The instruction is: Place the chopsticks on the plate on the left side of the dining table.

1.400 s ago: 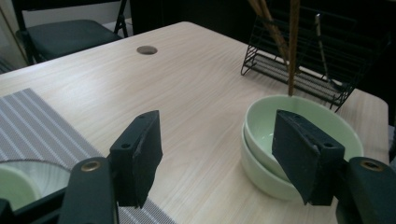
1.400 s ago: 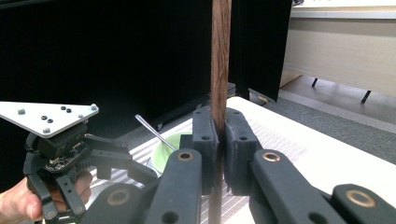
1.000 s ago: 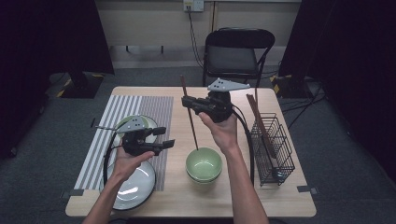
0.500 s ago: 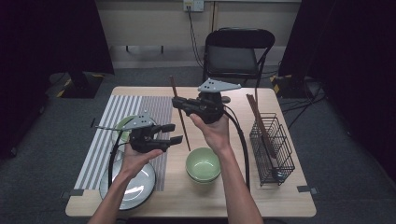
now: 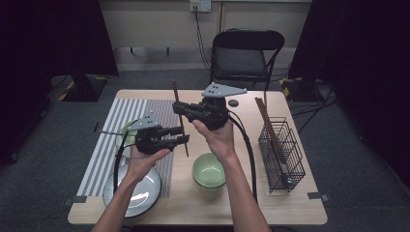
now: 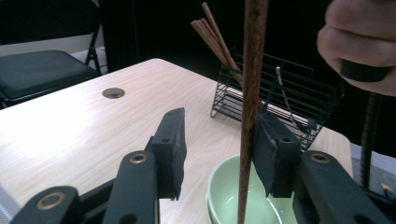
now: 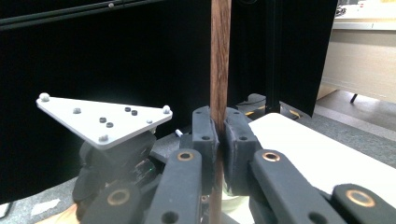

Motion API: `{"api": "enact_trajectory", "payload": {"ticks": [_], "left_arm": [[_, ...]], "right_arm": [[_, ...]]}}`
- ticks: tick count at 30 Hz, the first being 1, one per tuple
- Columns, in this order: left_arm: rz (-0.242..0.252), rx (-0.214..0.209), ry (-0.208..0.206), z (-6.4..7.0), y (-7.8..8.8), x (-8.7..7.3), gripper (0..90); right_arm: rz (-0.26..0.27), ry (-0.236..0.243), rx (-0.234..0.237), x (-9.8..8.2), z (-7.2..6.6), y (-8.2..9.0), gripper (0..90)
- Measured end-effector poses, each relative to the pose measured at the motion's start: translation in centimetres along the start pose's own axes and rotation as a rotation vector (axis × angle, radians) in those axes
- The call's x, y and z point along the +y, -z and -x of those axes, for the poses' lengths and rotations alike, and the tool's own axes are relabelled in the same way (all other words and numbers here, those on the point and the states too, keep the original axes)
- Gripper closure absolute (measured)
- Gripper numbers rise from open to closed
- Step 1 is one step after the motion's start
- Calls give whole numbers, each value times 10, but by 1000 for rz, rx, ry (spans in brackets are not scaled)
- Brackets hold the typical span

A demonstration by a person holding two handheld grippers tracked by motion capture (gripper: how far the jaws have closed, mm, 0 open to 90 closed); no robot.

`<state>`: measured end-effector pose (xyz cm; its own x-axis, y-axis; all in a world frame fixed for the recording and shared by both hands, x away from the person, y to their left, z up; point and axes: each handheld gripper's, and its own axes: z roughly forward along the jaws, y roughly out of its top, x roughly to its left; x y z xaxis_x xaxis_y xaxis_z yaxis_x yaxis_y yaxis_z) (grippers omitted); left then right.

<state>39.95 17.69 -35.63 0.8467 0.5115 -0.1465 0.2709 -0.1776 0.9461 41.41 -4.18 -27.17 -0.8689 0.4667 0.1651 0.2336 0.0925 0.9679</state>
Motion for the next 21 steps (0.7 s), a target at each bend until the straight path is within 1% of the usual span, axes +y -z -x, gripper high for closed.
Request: {"api": "enact_trajectory", "payload": {"ticks": [1,3,4,5,6,7,8,9,11,12,13,15,19,21], "left_arm": [[5,0,8,-1,1,0,577],[8,5,8,-4,4,-1,590],[8,5,10,-5,5,-1,617],[14,6,19,-6,6,-1,617],[15,6,14,-8,7,-1,624],[15,-5,16,-9,9,-2,659],[19,-20,22,-9,9,-2,659],[20,-34,13,-10,10,-2,693],[31,-49,14,-9,10,-2,704],[40,-59,19,-9,10,-1,724],[42,-68,14,-8,10,0,741],[35,-74,14,-7,9,1,767],[33,-79,0,-7,9,2,833],[34,-81,7,-8,9,2,846]], "right_arm": [[2,0,0,0,0,1,847],[6,0,-3,1,1,2,847],[9,0,-1,1,1,3,846],[9,0,-1,1,1,3,846],[8,0,-2,1,2,3,847],[10,-5,4,1,3,3,847],[10,-5,4,1,3,3,847],[9,-9,6,1,3,1,847],[5,-9,7,1,3,0,847],[0,-9,6,0,3,-2,847],[-8,-14,8,0,3,-4,847],[-16,-12,13,-1,3,-7,847],[-21,-11,25,-2,2,-10,847],[-22,-9,26,-2,2,-10,846]]}}
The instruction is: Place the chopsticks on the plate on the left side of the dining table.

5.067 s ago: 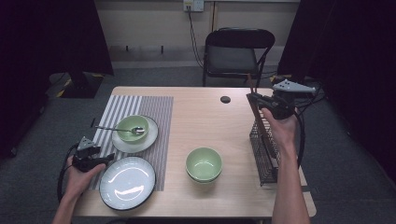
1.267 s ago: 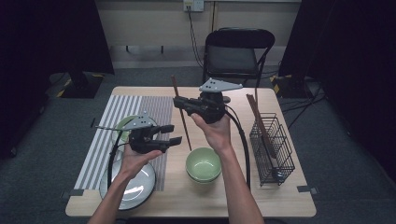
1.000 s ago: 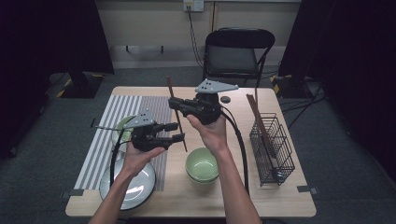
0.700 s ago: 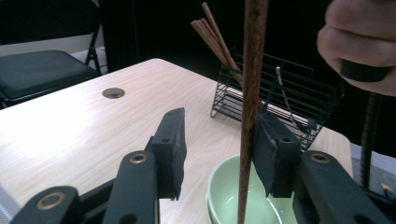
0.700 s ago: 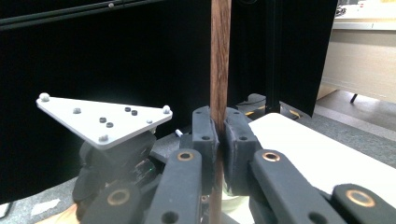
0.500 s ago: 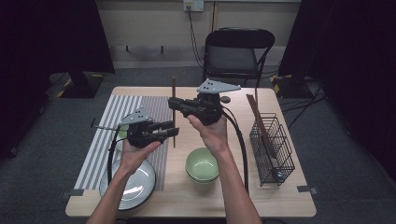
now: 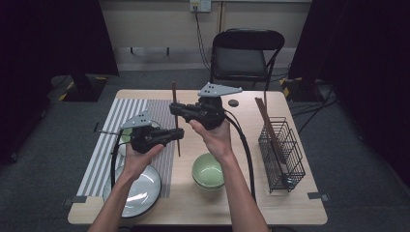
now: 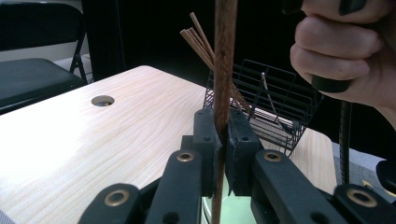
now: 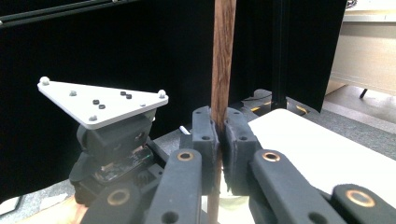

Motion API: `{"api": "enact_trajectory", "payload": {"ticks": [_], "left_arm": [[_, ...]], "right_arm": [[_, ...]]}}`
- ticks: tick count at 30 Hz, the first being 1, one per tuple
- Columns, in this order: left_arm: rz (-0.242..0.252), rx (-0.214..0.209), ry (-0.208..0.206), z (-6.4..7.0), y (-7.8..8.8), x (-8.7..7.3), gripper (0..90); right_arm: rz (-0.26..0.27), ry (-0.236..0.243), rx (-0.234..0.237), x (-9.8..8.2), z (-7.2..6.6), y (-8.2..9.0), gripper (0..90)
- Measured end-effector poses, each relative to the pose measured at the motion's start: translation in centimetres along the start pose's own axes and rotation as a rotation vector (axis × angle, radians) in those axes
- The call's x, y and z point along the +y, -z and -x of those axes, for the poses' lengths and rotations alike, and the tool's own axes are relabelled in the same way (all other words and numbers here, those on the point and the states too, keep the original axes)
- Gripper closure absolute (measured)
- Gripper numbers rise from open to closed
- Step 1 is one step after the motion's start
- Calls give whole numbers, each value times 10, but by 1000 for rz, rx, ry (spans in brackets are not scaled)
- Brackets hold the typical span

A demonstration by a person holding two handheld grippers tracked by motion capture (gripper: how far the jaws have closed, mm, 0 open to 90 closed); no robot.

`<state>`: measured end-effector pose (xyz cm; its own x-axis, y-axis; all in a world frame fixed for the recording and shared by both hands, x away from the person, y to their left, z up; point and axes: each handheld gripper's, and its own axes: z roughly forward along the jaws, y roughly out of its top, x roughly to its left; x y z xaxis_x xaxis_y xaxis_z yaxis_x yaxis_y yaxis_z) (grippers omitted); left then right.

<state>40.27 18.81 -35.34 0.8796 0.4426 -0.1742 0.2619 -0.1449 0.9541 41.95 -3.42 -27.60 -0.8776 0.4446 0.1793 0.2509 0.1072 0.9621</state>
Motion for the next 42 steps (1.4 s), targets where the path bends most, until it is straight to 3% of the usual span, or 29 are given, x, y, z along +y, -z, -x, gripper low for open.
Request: {"api": "enact_trajectory", "payload": {"ticks": [9,14,19,23,31,32,33,36,42], "left_arm": [[17,1,-14,3,0,1,850],[6,-11,-13,1,1,0,850],[16,0,1,-2,8,1,850],[23,-5,5,-5,13,2,850],[53,11,3,-7,20,10,850],[46,12,-2,-6,20,12,850],[46,12,-2,-6,20,12,850],[47,5,-13,-2,17,16,850],[53,-9,-13,2,12,17,850]], "right_arm": [[8,10,9,1,-1,2,835],[12,-4,-2,1,1,7,610],[13,13,6,-3,1,14,526],[-31,32,-4,-13,4,21,479],[-47,16,-27,-33,9,34,493],[-79,22,-22,-45,7,31,515],[-79,22,-22,-45,7,31,515],[-133,13,2,-68,6,20,564],[-160,16,29,-86,0,-1,632]]}}
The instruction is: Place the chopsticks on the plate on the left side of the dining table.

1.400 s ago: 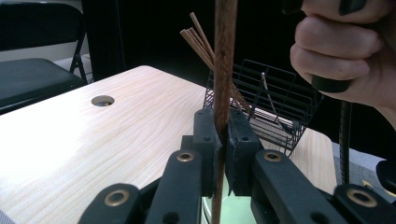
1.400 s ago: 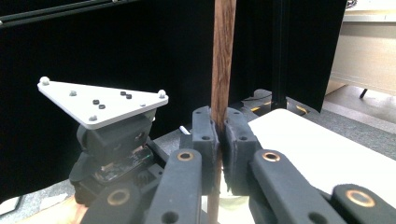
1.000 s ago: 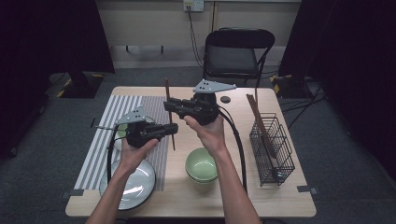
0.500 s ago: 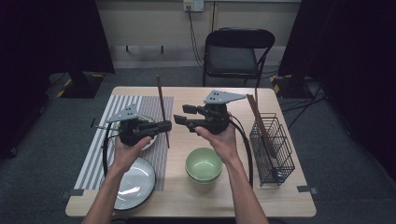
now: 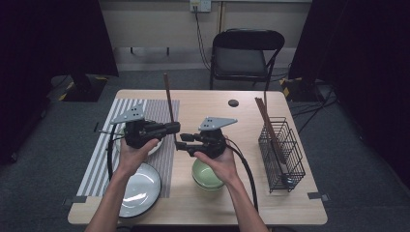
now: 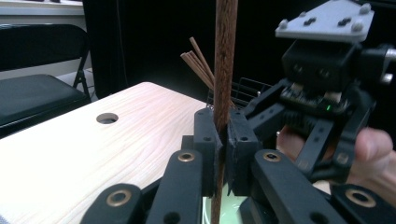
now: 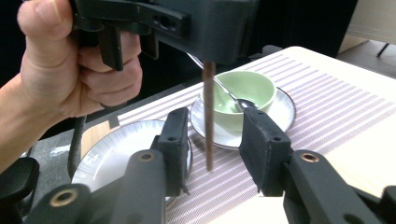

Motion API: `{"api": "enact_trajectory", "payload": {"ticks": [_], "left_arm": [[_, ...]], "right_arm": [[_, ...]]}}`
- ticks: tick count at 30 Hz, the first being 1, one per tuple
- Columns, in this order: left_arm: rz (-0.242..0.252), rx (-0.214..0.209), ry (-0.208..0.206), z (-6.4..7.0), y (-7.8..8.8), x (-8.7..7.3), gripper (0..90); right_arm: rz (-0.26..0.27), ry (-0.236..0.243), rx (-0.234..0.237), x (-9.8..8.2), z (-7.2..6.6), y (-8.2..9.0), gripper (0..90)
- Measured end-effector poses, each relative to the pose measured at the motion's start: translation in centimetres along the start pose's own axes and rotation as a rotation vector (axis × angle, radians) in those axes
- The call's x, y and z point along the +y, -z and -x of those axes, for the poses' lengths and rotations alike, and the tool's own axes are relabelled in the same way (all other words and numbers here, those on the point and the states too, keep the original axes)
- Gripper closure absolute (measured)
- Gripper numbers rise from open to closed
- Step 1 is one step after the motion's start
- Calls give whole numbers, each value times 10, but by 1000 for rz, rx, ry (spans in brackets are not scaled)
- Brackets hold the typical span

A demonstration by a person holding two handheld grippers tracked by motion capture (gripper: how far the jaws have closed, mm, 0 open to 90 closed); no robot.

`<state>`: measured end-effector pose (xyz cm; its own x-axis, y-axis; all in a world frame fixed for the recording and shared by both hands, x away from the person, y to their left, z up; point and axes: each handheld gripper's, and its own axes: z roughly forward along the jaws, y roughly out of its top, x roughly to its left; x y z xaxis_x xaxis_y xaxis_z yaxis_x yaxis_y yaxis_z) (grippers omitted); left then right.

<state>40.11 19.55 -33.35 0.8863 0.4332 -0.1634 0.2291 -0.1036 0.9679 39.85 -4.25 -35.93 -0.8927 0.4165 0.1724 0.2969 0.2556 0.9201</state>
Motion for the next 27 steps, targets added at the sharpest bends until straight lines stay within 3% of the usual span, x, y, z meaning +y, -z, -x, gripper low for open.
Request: {"api": "enact_trajectory", "payload": {"ticks": [3,7,10,15,19,23,27], "left_arm": [[-6,-4,3,1,-2,-1,850],[1,-13,6,2,-4,-2,850],[-4,-8,-9,3,-4,-1,850],[3,-11,-7,2,-4,1,816],[23,-24,4,1,-3,6,842],[15,-19,-6,3,-5,6,848],[21,-20,-3,3,-4,6,847]], "right_arm": [[3,6,4,0,-1,-4,659],[16,6,21,1,-2,-10,762],[23,16,2,0,-4,-13,858],[0,19,-6,1,-4,-13,862],[-11,20,-1,-2,-3,-14,861],[30,11,17,-1,-3,-11,783],[42,4,20,0,-2,-10,827]]}}
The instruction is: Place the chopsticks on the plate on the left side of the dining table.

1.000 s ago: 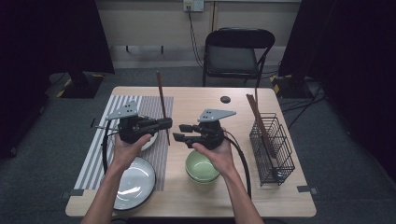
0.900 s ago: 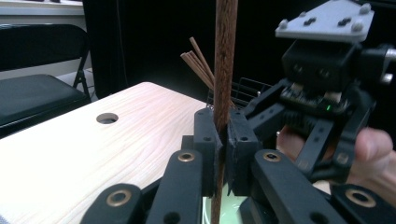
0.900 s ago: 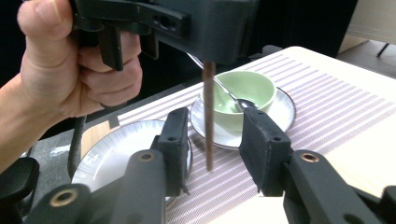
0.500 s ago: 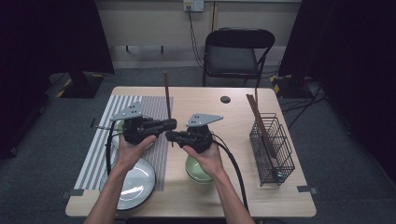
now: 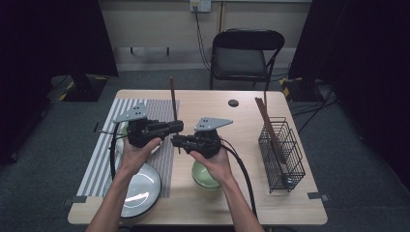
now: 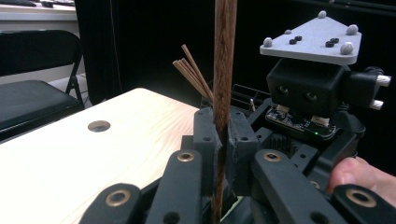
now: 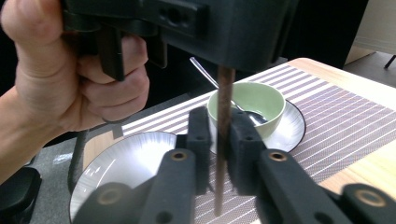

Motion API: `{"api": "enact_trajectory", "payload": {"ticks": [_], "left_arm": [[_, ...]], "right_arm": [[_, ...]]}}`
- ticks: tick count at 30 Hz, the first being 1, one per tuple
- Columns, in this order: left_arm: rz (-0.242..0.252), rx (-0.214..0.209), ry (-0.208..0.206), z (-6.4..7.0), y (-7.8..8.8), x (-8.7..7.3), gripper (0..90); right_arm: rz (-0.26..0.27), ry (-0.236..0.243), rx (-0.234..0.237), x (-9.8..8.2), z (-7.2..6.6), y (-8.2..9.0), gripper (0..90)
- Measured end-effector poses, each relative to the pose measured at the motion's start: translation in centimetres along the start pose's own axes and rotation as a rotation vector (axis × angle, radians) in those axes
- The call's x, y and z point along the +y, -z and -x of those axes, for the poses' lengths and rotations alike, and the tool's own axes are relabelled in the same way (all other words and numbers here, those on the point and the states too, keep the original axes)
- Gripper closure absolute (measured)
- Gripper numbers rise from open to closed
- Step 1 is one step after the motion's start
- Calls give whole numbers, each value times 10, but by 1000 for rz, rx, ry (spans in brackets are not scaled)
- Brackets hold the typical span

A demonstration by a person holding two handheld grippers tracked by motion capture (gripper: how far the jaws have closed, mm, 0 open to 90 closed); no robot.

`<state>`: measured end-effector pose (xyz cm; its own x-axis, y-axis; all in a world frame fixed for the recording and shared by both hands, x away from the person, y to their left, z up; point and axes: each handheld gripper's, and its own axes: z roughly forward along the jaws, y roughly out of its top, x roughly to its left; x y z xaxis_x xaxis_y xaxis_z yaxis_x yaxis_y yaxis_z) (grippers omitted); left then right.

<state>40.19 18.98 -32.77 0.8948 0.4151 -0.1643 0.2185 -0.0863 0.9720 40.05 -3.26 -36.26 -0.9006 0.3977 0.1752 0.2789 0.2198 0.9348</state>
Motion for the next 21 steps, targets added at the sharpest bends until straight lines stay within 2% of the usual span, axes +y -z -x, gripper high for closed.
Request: {"api": "enact_trajectory", "payload": {"ticks": [1,6,11,13,15,18,19,21], "left_arm": [[-9,12,-7,-1,1,0,848],[8,5,6,-3,4,0,834],[2,32,-1,-6,8,-2,794],[0,48,16,-8,10,-3,720],[-1,58,13,-9,10,-3,669],[-2,63,15,-10,11,-3,634],[-2,45,24,-12,10,-1,606],[-11,52,8,-13,11,2,581]], "right_arm": [[3,5,-1,-1,2,0,856],[1,14,-8,0,2,1,861],[-7,15,-11,1,0,3,862],[-17,15,-17,1,-2,4,862],[-20,7,-18,2,-2,4,862],[-20,7,-15,2,-3,4,862],[-23,7,-11,2,-3,3,862],[-26,9,-2,1,-3,2,862]]}}
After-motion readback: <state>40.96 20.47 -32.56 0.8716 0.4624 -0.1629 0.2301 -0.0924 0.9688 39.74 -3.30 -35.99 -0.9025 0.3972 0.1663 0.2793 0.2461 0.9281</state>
